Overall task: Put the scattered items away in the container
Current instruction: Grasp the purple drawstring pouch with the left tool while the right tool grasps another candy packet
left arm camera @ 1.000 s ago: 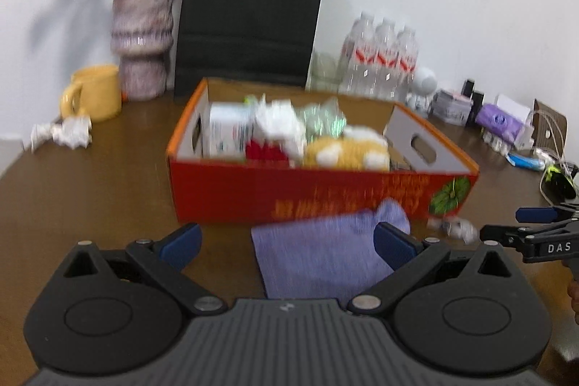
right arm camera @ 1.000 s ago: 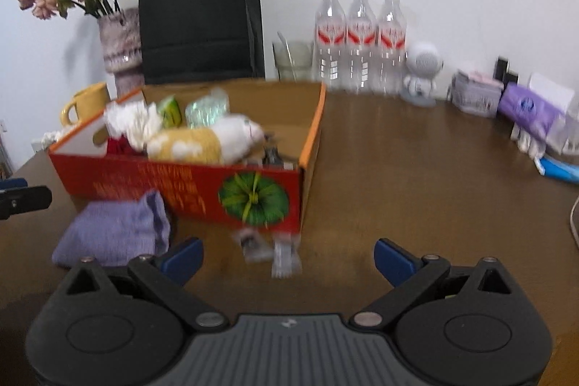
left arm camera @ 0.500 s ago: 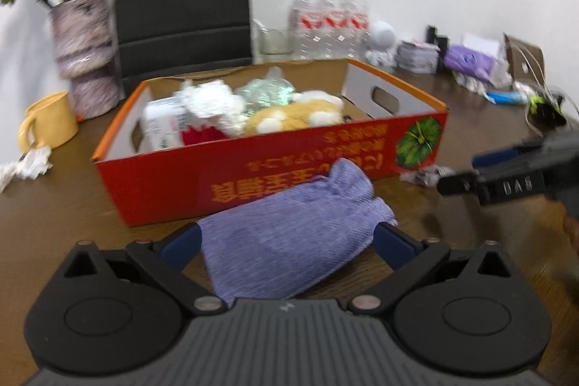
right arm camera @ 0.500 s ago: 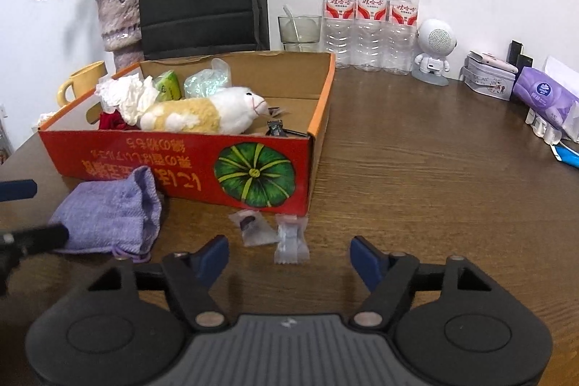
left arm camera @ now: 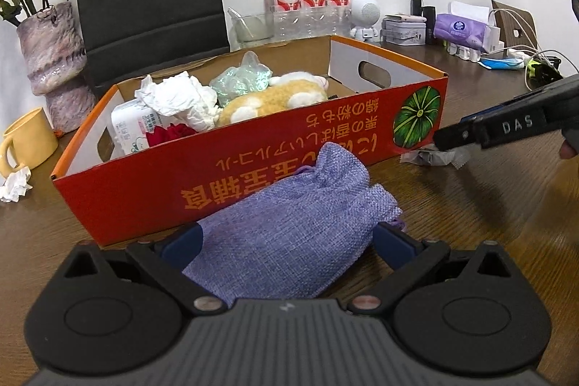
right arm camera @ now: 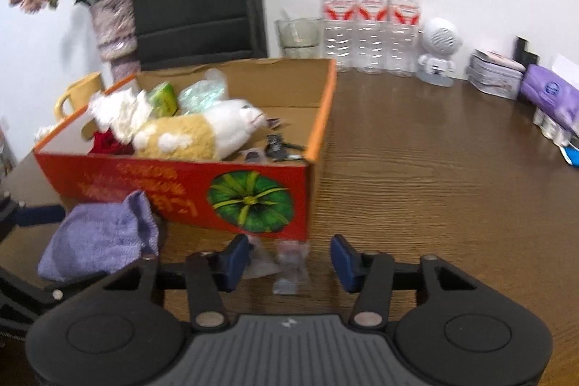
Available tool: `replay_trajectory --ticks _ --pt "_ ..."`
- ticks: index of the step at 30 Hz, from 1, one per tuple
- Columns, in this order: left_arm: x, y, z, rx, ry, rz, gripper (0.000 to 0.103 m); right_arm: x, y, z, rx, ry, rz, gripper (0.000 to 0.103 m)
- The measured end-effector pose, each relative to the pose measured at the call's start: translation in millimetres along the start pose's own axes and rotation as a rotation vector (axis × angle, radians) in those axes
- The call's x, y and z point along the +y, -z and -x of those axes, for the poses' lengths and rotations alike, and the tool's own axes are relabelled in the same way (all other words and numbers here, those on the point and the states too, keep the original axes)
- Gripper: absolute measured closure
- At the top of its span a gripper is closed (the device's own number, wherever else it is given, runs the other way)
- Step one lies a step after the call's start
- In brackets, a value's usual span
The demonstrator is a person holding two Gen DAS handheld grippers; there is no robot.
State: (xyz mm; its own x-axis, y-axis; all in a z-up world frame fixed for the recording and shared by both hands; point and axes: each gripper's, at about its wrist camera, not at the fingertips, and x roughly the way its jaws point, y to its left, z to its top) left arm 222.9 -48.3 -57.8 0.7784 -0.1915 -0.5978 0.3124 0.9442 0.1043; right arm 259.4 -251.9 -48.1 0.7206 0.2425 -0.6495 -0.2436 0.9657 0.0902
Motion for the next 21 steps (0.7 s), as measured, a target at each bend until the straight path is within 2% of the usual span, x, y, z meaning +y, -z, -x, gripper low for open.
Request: replay_trajectory --ticks 3,4,8,12,13,16,19,21 --pt "0 0 -1 0.004 0.013 0.003 0.015 -8 0 -3 0.015 0.011 -0.025 0.071" --pt "0 0 -1 0.008 0.015 0.004 0.023 -9 0 -5 0.024 0.003 -0.030 0.073" --pt "-1 1 -1 0.019 0.034 0.006 0.036 -3 3 -7 0.034 -0.023 -0.001 0.076" --pt "-2 2 2 0.019 0.060 0.013 0.056 -1 6 -8 0.043 -0.044 0.006 0.089" --pt "-2 2 3 0.020 0.061 0.017 0.064 0 7 -7 0.043 -0.041 0.011 0.089" --pt "2 3 6 0.020 0.054 0.043 0.077 1 11 -3 0.035 -0.035 0.014 0.090" --pt "8 3 14 0.004 0.052 0.082 0.085 -4 15 3 0.028 -0.043 -0.017 0.091" --pt "11 3 22 -0.011 0.051 0.104 0.087 -7 17 8 0.016 -0.045 -0.030 0.091"
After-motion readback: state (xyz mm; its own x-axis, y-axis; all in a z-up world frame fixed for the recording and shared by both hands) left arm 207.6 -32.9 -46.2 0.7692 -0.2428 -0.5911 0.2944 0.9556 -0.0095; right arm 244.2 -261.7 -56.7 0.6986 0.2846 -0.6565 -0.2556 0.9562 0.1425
